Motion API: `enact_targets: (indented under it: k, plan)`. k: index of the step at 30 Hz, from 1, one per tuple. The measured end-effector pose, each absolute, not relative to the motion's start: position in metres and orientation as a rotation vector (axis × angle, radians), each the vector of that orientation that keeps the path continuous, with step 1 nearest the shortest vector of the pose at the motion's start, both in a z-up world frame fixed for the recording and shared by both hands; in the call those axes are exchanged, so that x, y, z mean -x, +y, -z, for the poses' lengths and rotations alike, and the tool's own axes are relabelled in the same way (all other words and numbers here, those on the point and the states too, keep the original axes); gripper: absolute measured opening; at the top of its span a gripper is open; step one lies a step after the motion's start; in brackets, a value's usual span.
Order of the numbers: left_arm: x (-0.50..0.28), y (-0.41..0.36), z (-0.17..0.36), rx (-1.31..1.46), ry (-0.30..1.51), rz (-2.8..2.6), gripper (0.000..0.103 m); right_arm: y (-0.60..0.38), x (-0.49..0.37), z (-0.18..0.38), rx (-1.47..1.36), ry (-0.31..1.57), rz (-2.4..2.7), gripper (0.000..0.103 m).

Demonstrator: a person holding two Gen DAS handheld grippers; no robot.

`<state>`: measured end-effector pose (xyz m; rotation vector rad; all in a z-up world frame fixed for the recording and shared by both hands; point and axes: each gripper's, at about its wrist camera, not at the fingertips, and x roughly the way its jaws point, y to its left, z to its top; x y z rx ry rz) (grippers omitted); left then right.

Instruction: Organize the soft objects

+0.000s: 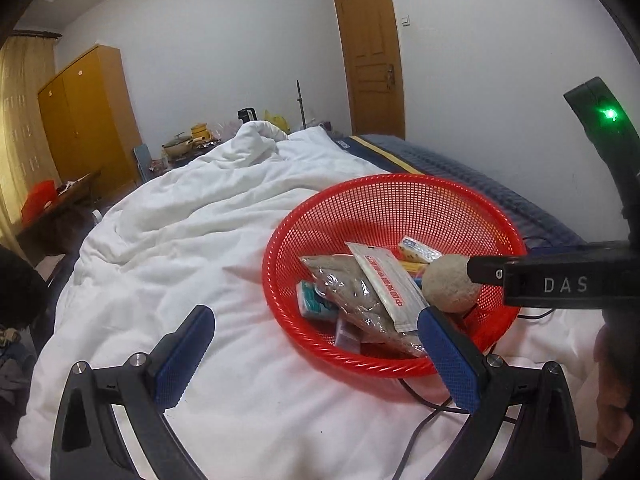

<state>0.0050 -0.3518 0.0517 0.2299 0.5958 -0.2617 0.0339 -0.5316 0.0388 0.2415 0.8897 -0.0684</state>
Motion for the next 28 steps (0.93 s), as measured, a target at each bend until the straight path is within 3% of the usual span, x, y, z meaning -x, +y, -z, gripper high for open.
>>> enact_targets:
  k: [28]
  plan:
    - [-0.008, -0.354, -0.047, -0.237, 0.620, 0.266, 0.102, -0.542, -0.043, -0.033, -0.263, 0.905, 0.085, 0.082]
